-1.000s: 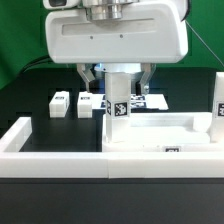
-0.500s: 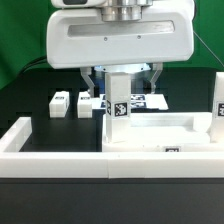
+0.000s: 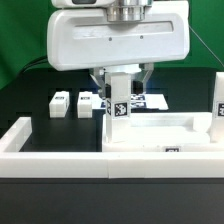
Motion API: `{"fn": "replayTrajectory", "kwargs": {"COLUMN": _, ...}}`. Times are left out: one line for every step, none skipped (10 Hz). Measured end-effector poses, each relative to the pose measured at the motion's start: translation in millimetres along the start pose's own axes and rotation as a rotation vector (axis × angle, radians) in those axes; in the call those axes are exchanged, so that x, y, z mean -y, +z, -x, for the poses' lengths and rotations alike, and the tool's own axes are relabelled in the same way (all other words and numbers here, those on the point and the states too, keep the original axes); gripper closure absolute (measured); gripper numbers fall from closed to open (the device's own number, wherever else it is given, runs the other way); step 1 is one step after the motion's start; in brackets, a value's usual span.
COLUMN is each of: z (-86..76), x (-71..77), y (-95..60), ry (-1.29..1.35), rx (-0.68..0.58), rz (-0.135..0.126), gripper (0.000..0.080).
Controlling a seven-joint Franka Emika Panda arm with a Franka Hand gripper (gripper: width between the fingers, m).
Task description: Assemble desk
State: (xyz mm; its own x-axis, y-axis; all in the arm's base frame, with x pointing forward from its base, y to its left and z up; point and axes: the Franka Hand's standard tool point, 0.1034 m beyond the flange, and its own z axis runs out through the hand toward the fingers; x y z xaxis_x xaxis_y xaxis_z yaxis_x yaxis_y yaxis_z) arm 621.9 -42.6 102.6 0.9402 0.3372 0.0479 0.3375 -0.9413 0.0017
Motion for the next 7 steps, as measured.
{"fn": "replayTrajectory", "kwargs": {"z": 0.0, "x": 0.0, "y": 0.0, "ry": 0.008, "rx": 0.000, "rz": 0.000, "gripper": 0.0498}}
{"fn": "replayTrajectory", "kwargs": {"z": -0.2, "x": -0.2, "y": -0.2, "ry": 0.042, "rx": -0.001, "rz": 0.000, "gripper": 0.0512}}
{"fn": "replayTrajectory", "kwargs": {"z": -0.1, "x": -0.9, "y": -0.5, "ry": 0.091, "rx": -0.002, "rz": -0.002, "gripper": 0.0512}}
{"fn": "replayTrajectory", "kwargs": {"z": 0.9, "x": -2.6, "y": -0.4, "ry": 0.218, "rx": -0.007, "rz": -0.014, "gripper": 0.0512}}
{"fn": "replayTrajectory", "kwargs": {"z": 2.6, "x": -4.8, "y": 0.1, "ry": 0.381, "rx": -0.009, "rz": -0.025, "gripper": 0.0512}}
{"fn": "replayTrajectory", "kwargs": {"z": 3.8, "x": -6.6, "y": 0.2, "ry": 0.517, "rx": -0.009, "rz": -0.031, "gripper": 0.0512}}
{"fn": "replayTrajectory", "kwargs": {"z": 5.3, "x": -8.8, "y": 0.9, "ry": 0.666, "rx": -0.010, "rz": -0.041, "gripper": 0.0512}}
